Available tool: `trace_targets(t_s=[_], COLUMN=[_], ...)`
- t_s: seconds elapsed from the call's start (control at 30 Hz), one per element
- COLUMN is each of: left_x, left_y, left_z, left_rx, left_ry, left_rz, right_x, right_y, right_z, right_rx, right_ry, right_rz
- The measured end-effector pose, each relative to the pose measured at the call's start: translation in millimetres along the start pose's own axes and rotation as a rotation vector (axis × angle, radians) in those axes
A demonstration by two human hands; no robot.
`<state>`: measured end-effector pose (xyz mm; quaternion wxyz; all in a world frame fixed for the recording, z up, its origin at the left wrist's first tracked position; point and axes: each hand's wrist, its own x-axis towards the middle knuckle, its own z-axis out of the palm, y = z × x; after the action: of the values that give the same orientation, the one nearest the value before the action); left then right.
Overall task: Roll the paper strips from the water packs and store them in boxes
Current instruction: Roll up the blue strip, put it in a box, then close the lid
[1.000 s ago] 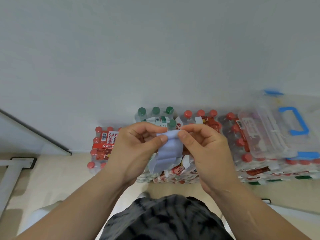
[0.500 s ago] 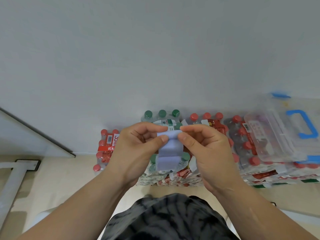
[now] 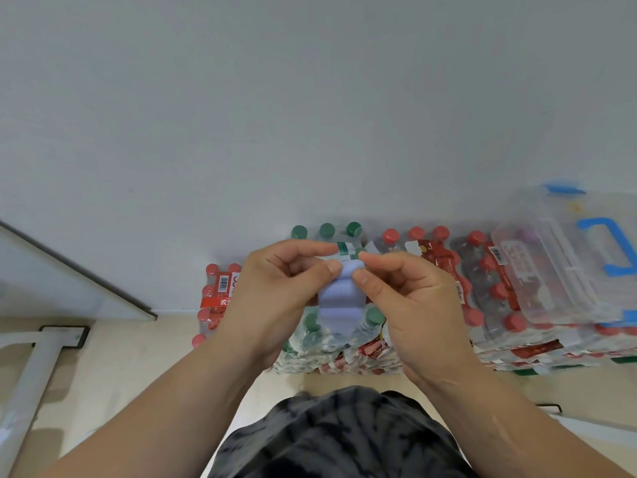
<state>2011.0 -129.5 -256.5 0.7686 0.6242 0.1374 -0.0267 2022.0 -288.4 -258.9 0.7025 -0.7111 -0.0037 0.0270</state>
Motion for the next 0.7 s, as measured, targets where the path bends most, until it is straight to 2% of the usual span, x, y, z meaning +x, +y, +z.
trace_targets(t_s=[0.13, 0.3, 0.5, 0.7], left_x=[1.5, 1.7, 2.9, 1.9], left_y=[0.6, -2.4, -4.1, -9.1], left_z=[2.1, 8.7, 17.7, 25.1], left_rx=[0.053, 0.089, 0.115, 0.048], left_ry=[-0.050, 0.017, 0.023, -0.014], left_rz=[-0.018, 0.058, 0.087, 0.010], right_x=[-0.8, -2.6, 0.8, 3.9], right_y=[0.1, -0.1, -0.3, 0.0], right_z=[-6.0, -7.7, -15.2, -23.6], right_rx=[-0.018, -0.012, 0.036, 0.043], right_ry=[-0.023, -0.014, 0.016, 0.049], right_rz=[0.009, 0.037, 0.044, 0.013])
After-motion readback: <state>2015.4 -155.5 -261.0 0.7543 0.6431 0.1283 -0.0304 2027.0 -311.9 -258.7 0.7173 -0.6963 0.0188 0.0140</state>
